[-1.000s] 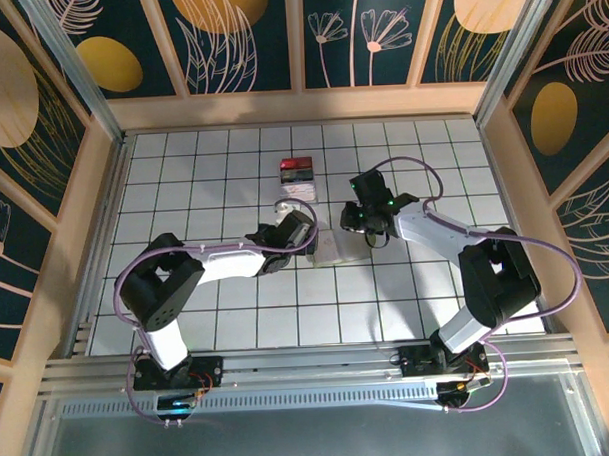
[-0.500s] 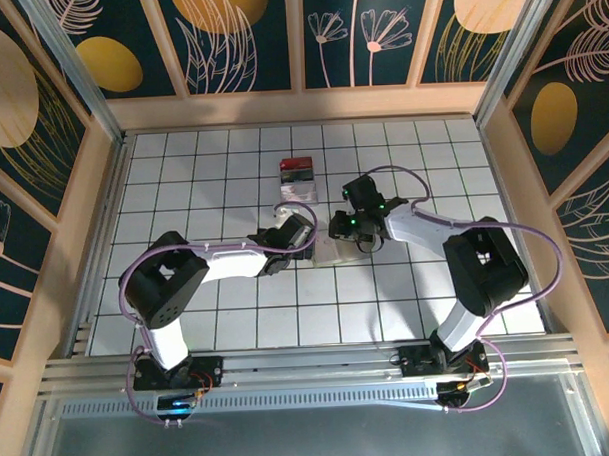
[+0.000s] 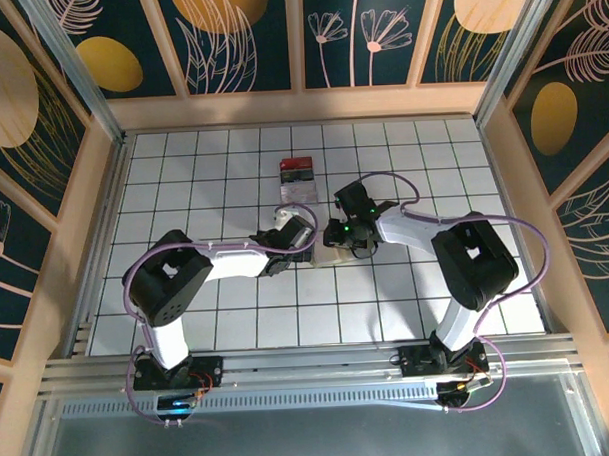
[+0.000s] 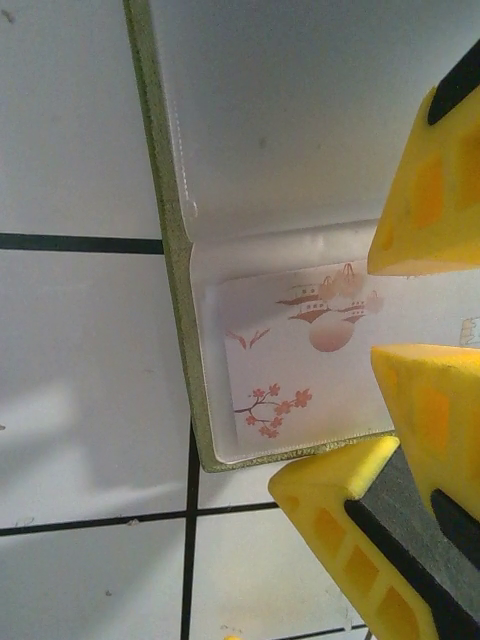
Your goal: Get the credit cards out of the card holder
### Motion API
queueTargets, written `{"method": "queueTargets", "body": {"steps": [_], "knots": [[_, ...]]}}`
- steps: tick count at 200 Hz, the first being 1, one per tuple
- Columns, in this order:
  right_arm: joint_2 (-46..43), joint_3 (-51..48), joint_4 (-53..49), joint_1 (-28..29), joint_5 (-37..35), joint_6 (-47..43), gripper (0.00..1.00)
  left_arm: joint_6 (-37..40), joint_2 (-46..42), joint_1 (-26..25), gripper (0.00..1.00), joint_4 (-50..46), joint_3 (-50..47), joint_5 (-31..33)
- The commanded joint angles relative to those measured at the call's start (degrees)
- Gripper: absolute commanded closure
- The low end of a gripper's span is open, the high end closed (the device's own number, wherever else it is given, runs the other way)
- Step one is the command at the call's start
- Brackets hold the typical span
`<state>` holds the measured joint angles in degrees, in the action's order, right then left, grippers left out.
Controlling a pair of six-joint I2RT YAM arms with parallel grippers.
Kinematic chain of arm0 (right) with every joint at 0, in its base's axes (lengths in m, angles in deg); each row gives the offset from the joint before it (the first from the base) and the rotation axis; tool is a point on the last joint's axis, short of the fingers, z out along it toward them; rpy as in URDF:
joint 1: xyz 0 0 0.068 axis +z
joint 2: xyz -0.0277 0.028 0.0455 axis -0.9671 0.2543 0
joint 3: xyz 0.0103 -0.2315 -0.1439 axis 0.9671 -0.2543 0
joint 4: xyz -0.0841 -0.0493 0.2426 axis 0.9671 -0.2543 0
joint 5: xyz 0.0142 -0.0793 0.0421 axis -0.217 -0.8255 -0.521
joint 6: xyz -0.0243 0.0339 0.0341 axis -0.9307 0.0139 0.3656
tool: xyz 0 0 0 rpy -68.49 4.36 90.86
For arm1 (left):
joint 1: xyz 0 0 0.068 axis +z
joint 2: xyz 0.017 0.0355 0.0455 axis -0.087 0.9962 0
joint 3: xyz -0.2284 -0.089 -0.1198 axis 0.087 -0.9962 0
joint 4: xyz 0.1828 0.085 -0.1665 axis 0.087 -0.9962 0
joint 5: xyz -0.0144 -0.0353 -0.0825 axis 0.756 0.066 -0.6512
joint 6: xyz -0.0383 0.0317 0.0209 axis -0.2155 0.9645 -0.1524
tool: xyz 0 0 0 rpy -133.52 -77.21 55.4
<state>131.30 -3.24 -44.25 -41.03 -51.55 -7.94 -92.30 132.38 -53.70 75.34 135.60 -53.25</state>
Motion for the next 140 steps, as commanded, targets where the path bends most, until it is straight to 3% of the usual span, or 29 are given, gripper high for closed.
{"method": "queueTargets", "body": {"steps": [1,69,140], "knots": [[1.21,0.83,-1.31,0.23,-1.38,0.81,0.74,-0.29,1.28,-0.13,0.01,0.14,-0.10,-0.69],[2.45,0.97,-2.21,-0.02,-2.03,0.85,0.68,0.25,2.37,-0.09,0.01,-0.21,0.32,-0.81],[2.82,-0.54,2.74,-0.37,4.44,1.29,0.69,0.84,3.31,-0.07,0.01,-0.65,1.36,-0.33]]}}
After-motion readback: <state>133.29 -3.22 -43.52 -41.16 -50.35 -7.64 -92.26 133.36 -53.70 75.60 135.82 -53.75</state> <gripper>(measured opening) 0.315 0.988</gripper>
